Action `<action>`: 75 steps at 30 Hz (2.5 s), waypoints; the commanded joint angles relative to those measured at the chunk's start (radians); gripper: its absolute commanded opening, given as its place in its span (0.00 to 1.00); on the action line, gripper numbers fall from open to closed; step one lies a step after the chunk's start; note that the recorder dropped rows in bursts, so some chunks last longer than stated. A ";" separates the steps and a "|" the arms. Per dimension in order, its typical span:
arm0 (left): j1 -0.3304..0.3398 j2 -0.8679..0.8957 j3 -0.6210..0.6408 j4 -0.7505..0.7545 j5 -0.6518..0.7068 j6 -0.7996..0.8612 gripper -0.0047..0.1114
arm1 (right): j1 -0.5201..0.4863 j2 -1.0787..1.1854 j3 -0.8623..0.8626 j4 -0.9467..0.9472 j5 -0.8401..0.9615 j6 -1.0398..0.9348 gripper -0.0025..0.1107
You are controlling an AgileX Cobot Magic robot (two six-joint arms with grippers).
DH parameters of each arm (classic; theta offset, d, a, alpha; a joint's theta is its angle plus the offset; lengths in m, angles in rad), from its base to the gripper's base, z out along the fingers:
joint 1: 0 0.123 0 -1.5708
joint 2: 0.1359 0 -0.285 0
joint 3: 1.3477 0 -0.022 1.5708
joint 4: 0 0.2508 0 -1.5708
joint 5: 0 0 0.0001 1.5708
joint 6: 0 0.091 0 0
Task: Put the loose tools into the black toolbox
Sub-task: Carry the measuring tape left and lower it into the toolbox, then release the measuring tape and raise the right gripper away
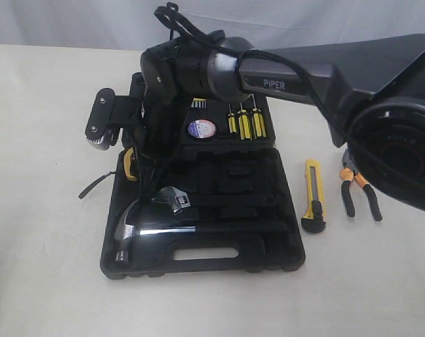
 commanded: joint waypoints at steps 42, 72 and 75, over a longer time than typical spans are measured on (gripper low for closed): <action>-0.006 0.004 -0.005 0.003 0.001 -0.001 0.04 | 0.006 -0.001 -0.072 0.024 0.042 0.255 0.02; -0.006 0.004 -0.005 -0.005 0.001 -0.001 0.04 | 0.009 0.028 -0.026 0.080 0.066 0.243 0.02; -0.006 0.004 -0.005 -0.005 0.001 -0.001 0.04 | 0.009 0.018 -0.026 0.087 0.098 0.243 0.02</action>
